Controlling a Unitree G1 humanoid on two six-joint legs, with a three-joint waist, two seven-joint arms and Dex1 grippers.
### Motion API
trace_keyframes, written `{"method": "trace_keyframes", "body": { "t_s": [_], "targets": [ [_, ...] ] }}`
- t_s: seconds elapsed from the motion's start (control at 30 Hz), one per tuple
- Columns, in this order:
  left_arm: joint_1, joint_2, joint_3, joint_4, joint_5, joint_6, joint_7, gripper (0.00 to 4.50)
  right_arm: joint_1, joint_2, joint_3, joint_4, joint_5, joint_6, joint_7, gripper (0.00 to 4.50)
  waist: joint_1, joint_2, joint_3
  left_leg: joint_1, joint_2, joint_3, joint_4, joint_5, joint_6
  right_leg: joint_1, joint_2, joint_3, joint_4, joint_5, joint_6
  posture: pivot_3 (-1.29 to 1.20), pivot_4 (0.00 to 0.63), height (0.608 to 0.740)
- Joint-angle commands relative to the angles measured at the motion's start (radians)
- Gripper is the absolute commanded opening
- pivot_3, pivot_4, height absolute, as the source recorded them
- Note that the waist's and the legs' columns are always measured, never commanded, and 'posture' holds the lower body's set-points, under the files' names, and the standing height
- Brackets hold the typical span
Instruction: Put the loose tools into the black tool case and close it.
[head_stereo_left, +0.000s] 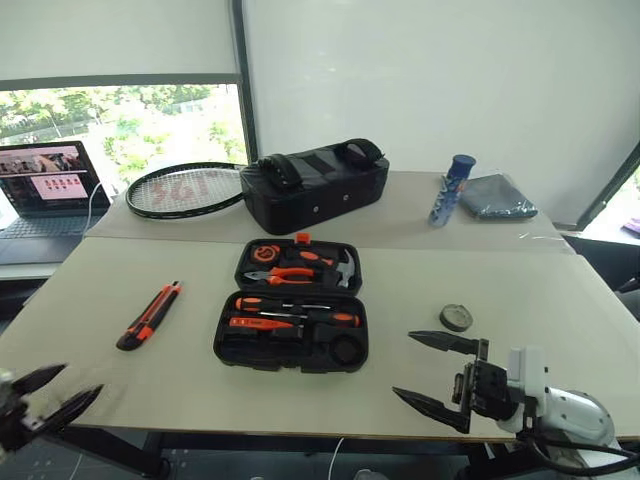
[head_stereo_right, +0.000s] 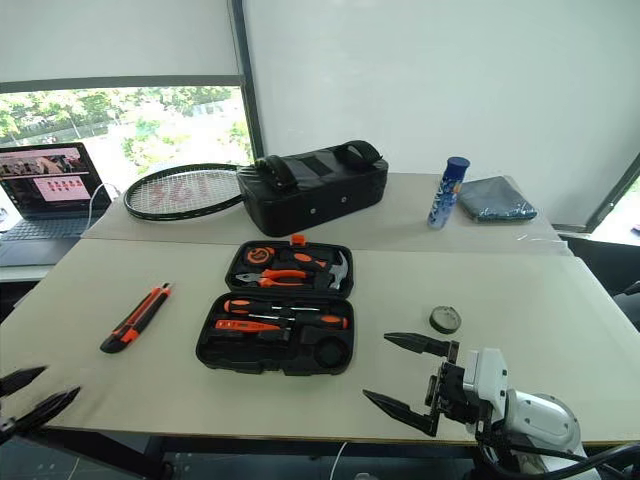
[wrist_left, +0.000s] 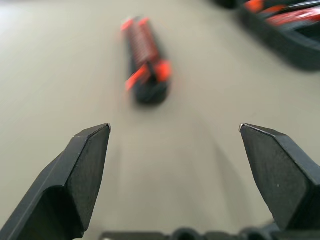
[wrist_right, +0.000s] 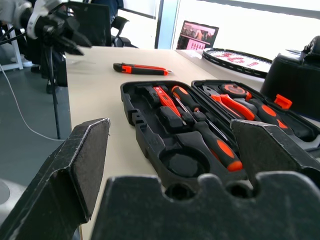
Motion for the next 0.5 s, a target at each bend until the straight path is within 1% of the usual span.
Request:
{"method": "trace_keyframes", "body": {
  "t_s": [0.03, 0.07, 0.2, 0.27, 0.37, 0.43, 0.5],
  "targets": [
    [0.005, -0.006, 0.026, -0.038, -0.047, 0.049, 0.057, 4.47, -0.03, 0.01, 0.004, -0.014, 0.001, -0.032, -0.004, 4.5, 0.007, -0.001, 0.0, 0.0, 0.0, 0.0, 0.0, 0.0, 0.0, 0.0, 0.0, 0.0, 0.0, 0.0, 0.0, 0.0, 0.15, 0.74],
    [-0.011, -0.001, 0.018, -0.045, -0.061, 0.065, 0.064, 4.47, -0.038, 0.013, 0.006, -0.016, 0.003, -0.033, -0.006, 4.5, 0.011, -0.002, -0.001, 0.0, 0.0, 0.0, 0.0, 0.0, 0.0, 0.0, -0.001, 0.0, 0.0, 0.0, 0.0, 0.0, 0.15, 0.74],
    [-0.138, 0.077, -0.055, -0.048, -0.106, 0.22, 0.082, 4.47, -0.088, 0.024, 0.013, -0.038, 0.033, 0.003, -0.035, 4.5, 0.025, -0.003, -0.001, 0.001, 0.0, 0.0, 0.001, 0.0, 0.0, 0.001, 0.0, -0.001, 0.0, 0.0, 0.0, 0.0, 0.15, 0.74],
    [-0.228, 0.133, -0.127, -0.008, -0.042, 0.257, 0.135, 4.47, -0.108, 0.03, 0.02, -0.054, 0.056, 0.047, -0.071, 4.5, 0.025, -0.004, -0.002, 0.002, 0.0, 0.0, 0.001, 0.0, 0.0, 0.001, 0.0, -0.001, 0.0, 0.0, 0.0, 0.0, 0.15, 0.74],
    [-0.4, 0.184, -0.254, 0.03, -0.023, 0.362, 0.166, 4.47, -0.134, 0.053, 0.042, -0.079, 0.056, 0.063, -0.111, 4.5, 0.024, -0.004, -0.002, 0.001, 0.0, 0.0, 0.0, 0.0, 0.0, 0.001, 0.0, 0.0, 0.0, 0.0, -0.001, 0.0, 0.15, 0.74],
    [-0.524, 0.201, -0.366, 0.082, 0.021, 0.401, 0.165, 4.47, -0.139, 0.069, 0.06, -0.087, 0.04, 0.06, -0.124, 4.5, 0.024, -0.004, -0.002, 0.001, -0.001, 0.0, -0.001, 0.0, 0.0, 0.0, 0.001, 0.0, 0.0, 0.001, -0.002, 0.0, 0.15, 0.74],
    [-0.604, 0.208, -0.432, 0.13, 0.054, 0.42, 0.171, 4.47, -0.14, 0.075, 0.069, -0.086, 0.031, 0.057, -0.13, 4.5, 0.021, -0.004, -0.002, 0.0, -0.001, 0.0, -0.001, 0.0, 0.0, -0.001, 0.001, 0.0, 0.0, 0.004, -0.006, 0.0, 0.15, 0.74]
  ]
}}
